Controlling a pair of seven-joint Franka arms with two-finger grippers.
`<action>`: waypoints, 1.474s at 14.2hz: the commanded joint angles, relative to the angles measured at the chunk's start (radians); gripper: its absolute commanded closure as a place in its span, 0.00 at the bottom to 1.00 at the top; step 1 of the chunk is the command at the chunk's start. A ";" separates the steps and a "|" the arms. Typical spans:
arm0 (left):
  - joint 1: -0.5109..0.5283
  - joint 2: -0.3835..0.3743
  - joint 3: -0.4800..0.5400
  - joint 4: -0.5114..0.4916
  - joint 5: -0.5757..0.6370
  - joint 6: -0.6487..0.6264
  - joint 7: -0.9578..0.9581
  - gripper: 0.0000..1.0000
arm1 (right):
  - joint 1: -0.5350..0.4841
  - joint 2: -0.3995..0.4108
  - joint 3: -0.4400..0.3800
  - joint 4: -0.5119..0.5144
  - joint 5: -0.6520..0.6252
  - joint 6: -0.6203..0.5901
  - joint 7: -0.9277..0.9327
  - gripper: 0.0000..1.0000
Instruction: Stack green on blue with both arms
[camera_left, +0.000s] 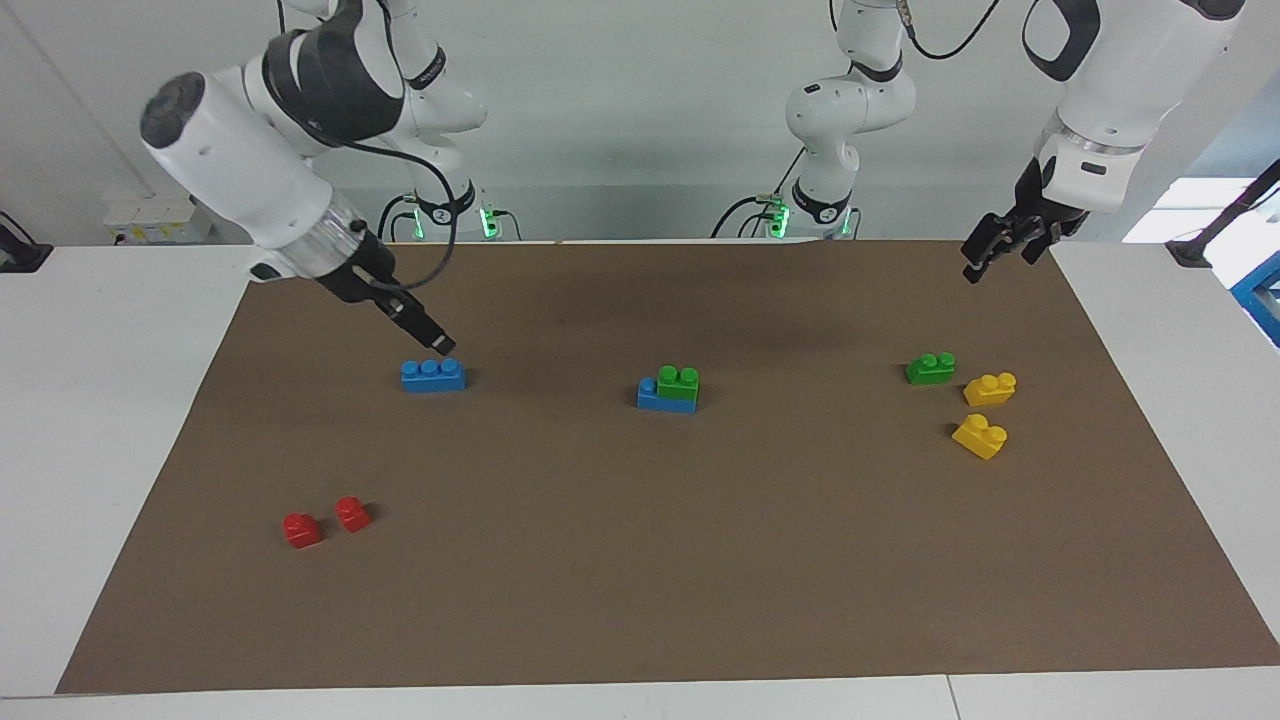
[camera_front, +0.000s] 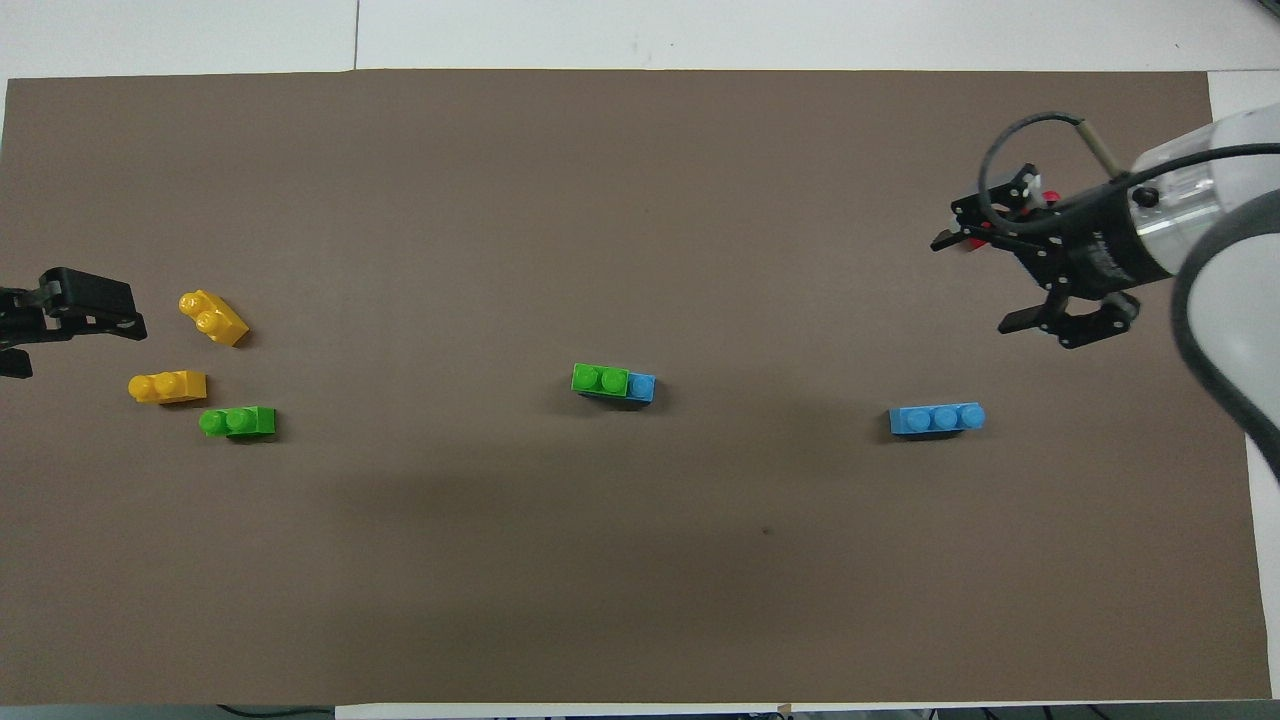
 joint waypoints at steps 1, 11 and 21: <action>0.000 0.046 0.007 0.092 -0.020 -0.084 0.026 0.00 | -0.055 -0.040 0.012 0.048 -0.088 -0.073 -0.265 0.00; -0.184 0.104 0.168 0.197 -0.007 -0.113 0.029 0.00 | -0.069 -0.160 0.012 0.016 -0.320 -0.151 -0.663 0.00; -0.144 0.100 0.138 0.195 -0.010 -0.115 0.147 0.00 | -0.078 -0.163 0.013 -0.021 -0.321 -0.156 -0.636 0.00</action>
